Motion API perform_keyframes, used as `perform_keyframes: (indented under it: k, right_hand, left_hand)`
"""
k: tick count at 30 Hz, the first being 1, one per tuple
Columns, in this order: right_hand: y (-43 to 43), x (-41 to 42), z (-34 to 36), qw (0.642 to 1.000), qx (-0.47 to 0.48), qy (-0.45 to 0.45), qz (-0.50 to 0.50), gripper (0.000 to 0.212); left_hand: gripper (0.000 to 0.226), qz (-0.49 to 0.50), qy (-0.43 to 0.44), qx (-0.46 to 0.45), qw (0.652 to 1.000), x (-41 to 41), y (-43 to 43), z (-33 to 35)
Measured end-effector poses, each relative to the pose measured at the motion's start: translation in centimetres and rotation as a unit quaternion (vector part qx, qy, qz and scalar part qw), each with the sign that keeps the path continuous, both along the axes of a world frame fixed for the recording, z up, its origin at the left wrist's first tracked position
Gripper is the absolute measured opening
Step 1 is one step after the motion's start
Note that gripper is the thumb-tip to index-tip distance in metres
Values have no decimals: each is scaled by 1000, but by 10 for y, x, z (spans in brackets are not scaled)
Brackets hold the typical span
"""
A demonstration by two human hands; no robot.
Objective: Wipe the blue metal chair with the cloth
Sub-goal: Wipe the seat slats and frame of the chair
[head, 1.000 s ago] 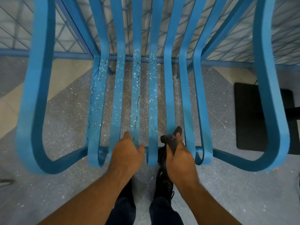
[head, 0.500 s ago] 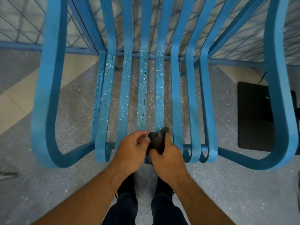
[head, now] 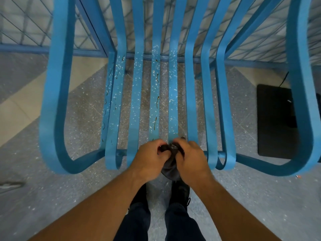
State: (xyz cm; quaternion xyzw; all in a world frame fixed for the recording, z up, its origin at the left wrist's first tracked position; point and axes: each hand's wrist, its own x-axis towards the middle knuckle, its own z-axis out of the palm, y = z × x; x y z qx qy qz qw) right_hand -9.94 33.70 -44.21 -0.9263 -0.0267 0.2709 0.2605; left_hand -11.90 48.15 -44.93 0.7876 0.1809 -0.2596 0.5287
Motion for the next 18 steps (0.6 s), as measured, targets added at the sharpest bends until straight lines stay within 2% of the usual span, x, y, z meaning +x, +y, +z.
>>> perform_keyframes:
  k: [2,5,9,13,18]
  right_hand:
    - [0,-4,1,1000,-5,-16,24,27]
    - [-1,-11,1,998,-26,-16,55,22]
    - [-1,-17,2,999,1,-50,-11,11]
    - [-6,-23,10,994,3,-49,-93,1]
    - [-13,-31,35,991,-52,-1,-122,8]
  left_hand:
    - [3,-34,-39,57,997,-3,0,2]
    - [5,-64,-57,90,992,-12,2,1]
    - [9,-75,-72,78,991,-15,1,6]
    - [8,-69,-25,68,995,-17,2,17]
    - [13,-147,69,32,986,-19,13,35]
